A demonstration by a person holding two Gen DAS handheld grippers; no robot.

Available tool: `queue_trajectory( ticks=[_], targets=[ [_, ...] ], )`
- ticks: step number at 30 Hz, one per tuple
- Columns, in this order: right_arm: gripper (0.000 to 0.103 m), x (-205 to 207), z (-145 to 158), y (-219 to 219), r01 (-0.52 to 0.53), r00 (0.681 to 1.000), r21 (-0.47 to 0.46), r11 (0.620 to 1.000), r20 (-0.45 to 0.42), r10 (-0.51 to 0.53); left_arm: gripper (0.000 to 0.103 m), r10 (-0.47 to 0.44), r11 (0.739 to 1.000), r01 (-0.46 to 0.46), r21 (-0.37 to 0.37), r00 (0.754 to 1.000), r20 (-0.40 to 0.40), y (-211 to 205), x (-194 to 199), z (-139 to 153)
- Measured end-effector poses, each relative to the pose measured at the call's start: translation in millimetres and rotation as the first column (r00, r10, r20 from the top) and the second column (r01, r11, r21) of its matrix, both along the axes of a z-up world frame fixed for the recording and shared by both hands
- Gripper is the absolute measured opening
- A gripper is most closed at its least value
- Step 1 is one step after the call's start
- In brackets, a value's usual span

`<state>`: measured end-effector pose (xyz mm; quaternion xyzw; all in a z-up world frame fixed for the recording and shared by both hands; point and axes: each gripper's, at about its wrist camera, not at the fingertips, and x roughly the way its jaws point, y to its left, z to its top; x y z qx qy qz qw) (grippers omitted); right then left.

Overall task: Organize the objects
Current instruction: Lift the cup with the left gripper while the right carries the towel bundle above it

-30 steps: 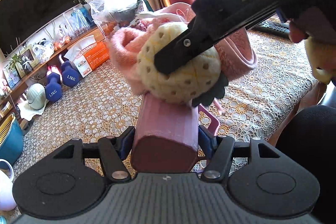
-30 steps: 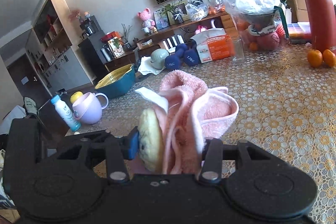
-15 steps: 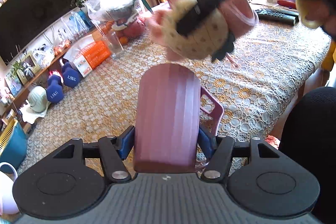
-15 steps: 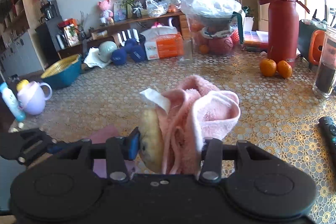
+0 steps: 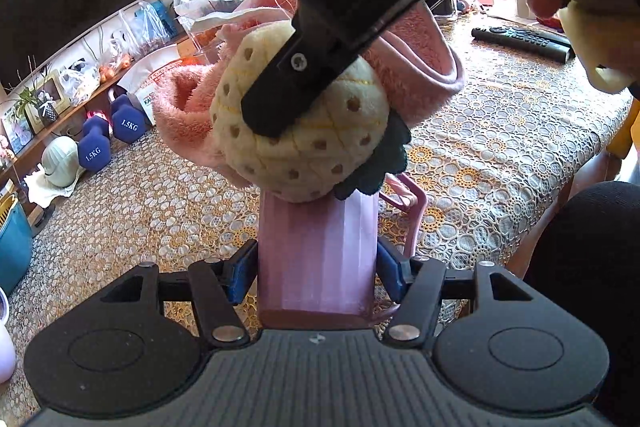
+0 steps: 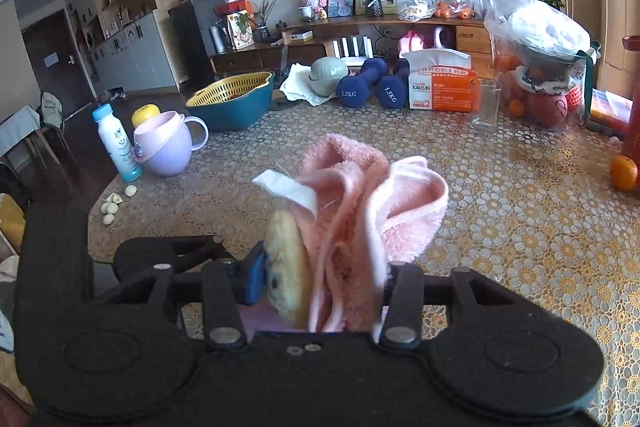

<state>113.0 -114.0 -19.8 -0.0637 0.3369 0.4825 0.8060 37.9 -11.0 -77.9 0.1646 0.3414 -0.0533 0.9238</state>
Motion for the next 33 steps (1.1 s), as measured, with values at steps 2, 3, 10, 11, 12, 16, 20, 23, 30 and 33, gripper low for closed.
queue_trajectory(
  ticks=[2, 3, 10, 11, 12, 16, 20, 23, 30, 33],
  targets=[
    [0.045, 4, 0, -3, 0.015, 1.0, 0.006, 1.0, -0.003, -0.015, 0.061, 0.001, 1.0, -0.001, -0.008, 1.0, 0.003, 1, 0, 0],
    [0.045, 5, -1, -4, 0.019, 1.0, 0.001, 1.0, 0.008, -0.019, 0.061, 0.004, 1.0, -0.004, -0.019, 1.0, 0.004, 3, 0, 0],
    [0.044, 12, -3, -19, 0.083, 0.996, 0.019, 0.996, 0.011, -0.084, 0.071, 0.054, 0.978, -0.059, -0.198, 0.998, -0.029, 25, 0, 5],
    [0.044, 13, -3, -21, 0.095, 0.995, 0.026, 0.995, 0.007, -0.095, 0.074, 0.054, 0.968, -0.064, -0.241, 0.997, -0.049, 29, 1, 5],
    [0.044, 13, -4, -24, 0.109, 0.994, 0.034, 0.993, 0.002, -0.109, 0.076, 0.061, 0.96, -0.075, -0.27, 0.996, -0.06, 33, 2, 5],
    [0.044, 14, -6, -35, 0.161, 0.987, 0.059, 0.985, -0.017, -0.16, 0.077, 0.088, 0.905, -0.132, -0.405, 0.988, -0.126, 51, 10, 0],
    [0.044, 17, -10, -47, 0.198, 0.98, 0.073, 0.977, -0.044, -0.195, 0.069, 0.103, 0.89, -0.151, -0.431, 0.986, -0.133, 53, 13, 1],
    [0.044, 16, -9, -53, 0.221, 0.975, 0.052, 0.974, -0.019, -0.22, 0.067, 0.099, 0.917, -0.128, -0.378, 0.991, -0.093, 42, 9, 7],
    [0.043, 6, 15, -63, 0.19, 0.981, 0.094, 0.977, 0.02, -0.192, 0.064, 0.048, 0.985, -0.045, -0.168, 0.999, 0.012, 8, -1, 19],
    [0.043, -1, 29, -56, 0.116, 0.993, 0.147, 0.982, 0.009, -0.118, 0.064, 0.021, 0.994, -0.017, -0.109, 0.999, 0.038, -2, -3, 22]
  ],
)
